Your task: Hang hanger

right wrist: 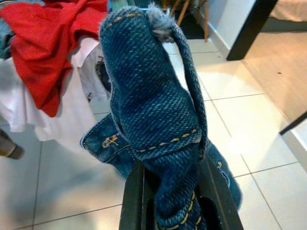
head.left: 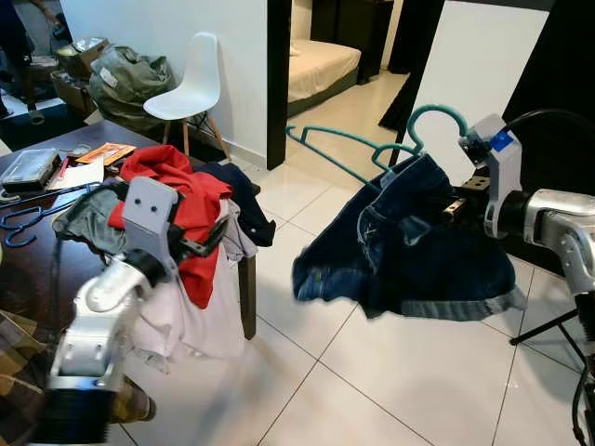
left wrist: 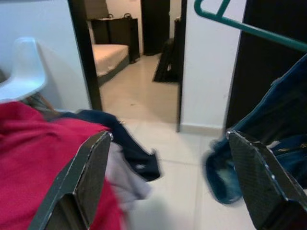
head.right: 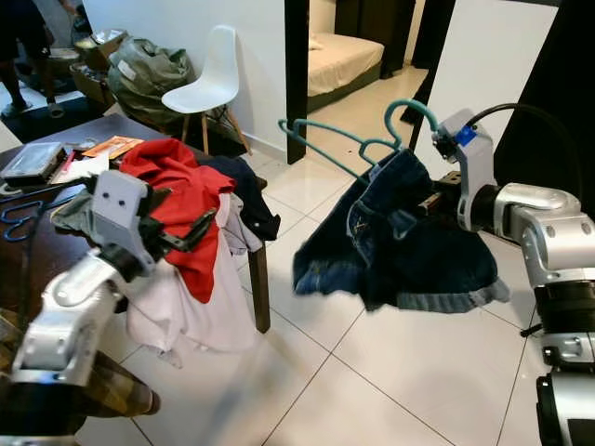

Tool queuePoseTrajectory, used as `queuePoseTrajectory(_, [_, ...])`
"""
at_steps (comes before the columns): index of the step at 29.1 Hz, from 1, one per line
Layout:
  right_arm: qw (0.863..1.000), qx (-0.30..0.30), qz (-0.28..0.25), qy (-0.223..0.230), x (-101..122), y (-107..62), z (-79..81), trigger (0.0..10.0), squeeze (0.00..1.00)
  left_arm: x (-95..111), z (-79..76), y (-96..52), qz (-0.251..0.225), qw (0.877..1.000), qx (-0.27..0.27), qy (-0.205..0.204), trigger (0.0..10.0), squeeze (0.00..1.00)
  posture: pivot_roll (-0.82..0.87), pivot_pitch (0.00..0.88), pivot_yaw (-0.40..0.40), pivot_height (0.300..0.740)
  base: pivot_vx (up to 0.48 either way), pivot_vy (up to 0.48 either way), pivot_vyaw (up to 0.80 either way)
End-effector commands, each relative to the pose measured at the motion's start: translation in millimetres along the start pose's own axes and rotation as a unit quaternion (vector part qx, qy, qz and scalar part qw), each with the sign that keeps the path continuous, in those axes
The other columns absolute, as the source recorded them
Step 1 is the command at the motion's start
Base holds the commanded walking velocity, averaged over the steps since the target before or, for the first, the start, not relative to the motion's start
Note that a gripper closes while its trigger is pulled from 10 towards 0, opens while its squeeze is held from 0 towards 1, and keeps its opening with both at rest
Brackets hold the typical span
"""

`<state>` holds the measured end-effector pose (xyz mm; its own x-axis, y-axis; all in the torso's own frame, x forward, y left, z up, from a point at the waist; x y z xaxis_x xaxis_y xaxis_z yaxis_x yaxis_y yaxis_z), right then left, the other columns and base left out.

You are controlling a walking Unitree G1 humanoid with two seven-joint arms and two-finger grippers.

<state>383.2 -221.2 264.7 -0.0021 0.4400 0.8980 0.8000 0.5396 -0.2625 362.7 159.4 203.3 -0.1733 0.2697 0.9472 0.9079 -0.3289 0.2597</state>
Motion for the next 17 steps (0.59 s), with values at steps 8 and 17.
queuePoseTrajectory(8, [0.995,0.025,-0.093,-0.006,55.3,-8.5,11.7,0.0,0.00,-27.5,-7.2,11.3,0.013,0.999,-0.008,-0.049,10.0,0.00,-0.10,0.000,-0.050,0.740,0.000,0.000,0.00])
queuePoseTrajectory(17, [0.992,0.065,-0.105,-0.023,68.6,-15.7,30.9,0.0,0.00,-47.1,-40.1,-1.3,0.066,0.987,-0.149,-0.005,10.0,0.00,-0.11,0.000,-0.046,0.740,0.000,0.000,0.00])
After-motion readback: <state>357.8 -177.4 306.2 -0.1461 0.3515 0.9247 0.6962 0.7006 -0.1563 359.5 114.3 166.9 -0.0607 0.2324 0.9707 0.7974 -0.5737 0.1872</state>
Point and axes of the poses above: a point about 5 cm out from each wrist's last joint towards the gripper, its own y axis pointing out of the wrist towards the gripper, its own x axis along the axis of the wrist's last joint, z = x × y, the point moved 5 cm from there along y, pointing out of the wrist towards the gripper, and after that the axes turned 12 degrees about -y, right-handed, at the moved point
